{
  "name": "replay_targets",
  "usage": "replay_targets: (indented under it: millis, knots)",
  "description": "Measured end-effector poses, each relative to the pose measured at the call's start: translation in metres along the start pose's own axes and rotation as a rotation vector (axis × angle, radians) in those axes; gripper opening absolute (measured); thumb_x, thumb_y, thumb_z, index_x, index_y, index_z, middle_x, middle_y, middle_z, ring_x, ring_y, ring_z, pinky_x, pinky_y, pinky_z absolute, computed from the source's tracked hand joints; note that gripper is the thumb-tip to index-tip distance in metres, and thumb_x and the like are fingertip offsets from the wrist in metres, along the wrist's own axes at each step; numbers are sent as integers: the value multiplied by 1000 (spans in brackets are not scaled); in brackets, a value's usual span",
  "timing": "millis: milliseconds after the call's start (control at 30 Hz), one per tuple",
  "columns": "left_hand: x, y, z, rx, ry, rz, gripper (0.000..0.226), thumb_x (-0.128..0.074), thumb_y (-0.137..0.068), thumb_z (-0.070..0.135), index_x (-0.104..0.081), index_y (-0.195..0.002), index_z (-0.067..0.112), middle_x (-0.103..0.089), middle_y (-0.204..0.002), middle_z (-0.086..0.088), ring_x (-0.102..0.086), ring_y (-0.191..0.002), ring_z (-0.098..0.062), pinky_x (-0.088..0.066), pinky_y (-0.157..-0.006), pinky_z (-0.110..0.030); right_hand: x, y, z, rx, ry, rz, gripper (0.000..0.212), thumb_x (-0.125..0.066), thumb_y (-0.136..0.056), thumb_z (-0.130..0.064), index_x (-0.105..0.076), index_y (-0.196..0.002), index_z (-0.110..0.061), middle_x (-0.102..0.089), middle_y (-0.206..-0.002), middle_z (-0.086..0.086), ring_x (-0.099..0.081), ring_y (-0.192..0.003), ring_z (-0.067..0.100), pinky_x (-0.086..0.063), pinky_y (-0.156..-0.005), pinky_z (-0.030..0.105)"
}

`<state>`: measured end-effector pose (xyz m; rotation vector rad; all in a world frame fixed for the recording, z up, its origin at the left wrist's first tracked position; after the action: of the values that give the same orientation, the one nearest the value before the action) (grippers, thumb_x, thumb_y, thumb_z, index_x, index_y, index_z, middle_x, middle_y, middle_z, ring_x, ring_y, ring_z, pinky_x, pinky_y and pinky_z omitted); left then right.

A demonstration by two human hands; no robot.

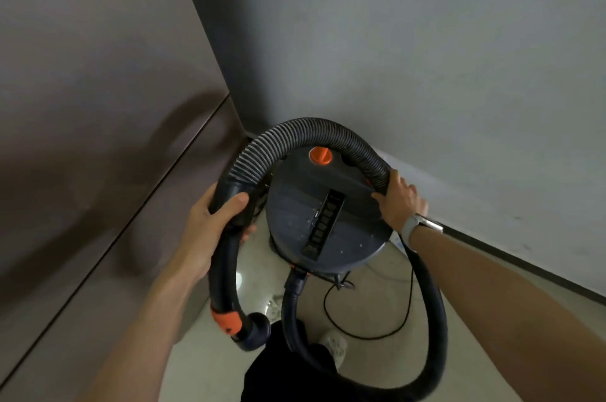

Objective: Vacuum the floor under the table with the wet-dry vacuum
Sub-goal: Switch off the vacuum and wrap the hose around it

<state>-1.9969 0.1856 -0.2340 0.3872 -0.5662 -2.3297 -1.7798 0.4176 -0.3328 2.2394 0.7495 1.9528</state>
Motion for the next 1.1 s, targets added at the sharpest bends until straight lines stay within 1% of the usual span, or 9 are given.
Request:
replay_targets:
  millis: [200,300,467,533,633,867,933,1033,1100]
  knots:
    - [-4,-33,3,70,-128,-193,58,-74,-49,41,-58,-95,10,-68,-73,-11,-66,-57,-23,-56,-52,-29,53,-42,-12,14,62,187,45,-51,-94,-35,-36,-130,-13,-53,-120,13,-53,-107,38,-43,-74,42]
    - [-18,-52,21,62,-173,-294,42,-83,-63,23,-58,-95,9,-69,-70,-9,-67,-60,-22,-56,-56,-28,75,-66,-49,75,110,252,44,-48,-96,-35,-34,-131,-12,-53,-115,15,-60,-94,40,-39,-64,39]
    - [-23,-76,32,-29,-316,-252,19,-60,-86,20,-57,-99,7,-64,-65,-5,-62,-57,-18,-54,-60,-26,110,-95,-116,234,40,351,44,-48,-98,-26,-34,-137,-13,-48,-119,17,-59,-93,40,-42,-66,41]
    - [-11,-82,23,-37,-249,-133,15,-61,-87,19,-56,-94,7,-63,-64,-6,-60,-52,-17,-52,-54,-25,111,-102,-135,321,-112,280,45,-49,-97,-19,-36,-140,-16,-46,-128,17,-54,-107,38,-44,-81,42]
    - [12,-90,1,-2,-152,54,11,-62,-87,19,-56,-87,10,-60,-61,-6,-57,-48,-19,-51,-52,-29,84,-99,-160,445,-252,48,51,-47,-96,-11,-33,-145,-18,-36,-145,15,-41,-128,33,-34,-102,36]
    - [28,-94,-40,37,-136,147,11,-62,-89,20,-56,-84,12,-60,-60,-5,-56,-51,-22,-50,-57,-32,-30,-2,-145,319,-652,-56,36,-48,-94,-6,-52,-130,-6,-56,-128,12,-54,-118,25,-41,-100,27]
    - [39,-98,-46,67,-128,199,16,-62,-89,22,-56,-78,12,-59,-55,-2,-56,-49,-19,-49,-55,-30,-64,38,-152,371,-677,-203,36,-51,-94,-12,-52,-131,-10,-57,-127,8,-56,-114,20,-45,-99,36]
    - [52,-102,-47,108,-106,203,19,-59,-91,25,-56,-78,13,-60,-54,1,-57,-44,-13,-49,-51,-25,-99,87,-173,479,-602,-444,43,-50,-97,-25,-43,-139,-17,-59,-127,5,-57,-107,16,-40,-97,30]
    - [57,-101,-51,155,-50,192,18,-58,-92,27,-56,-79,14,-61,-61,0,-58,-48,-15,-50,-57,-29,-110,107,-186,502,-528,-567,48,-49,-97,-33,-37,-142,-19,-60,-127,6,-57,-111,21,-37,-94,27]
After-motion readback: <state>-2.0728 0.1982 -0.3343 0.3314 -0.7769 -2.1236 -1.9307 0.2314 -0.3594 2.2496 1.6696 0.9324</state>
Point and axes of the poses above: each hand's wrist, its own y-axis away from the middle knuckle, its own x-axis out of the back of the hand, z = x × y, the point moved 7 cm from there along -y, towards the middle knuckle
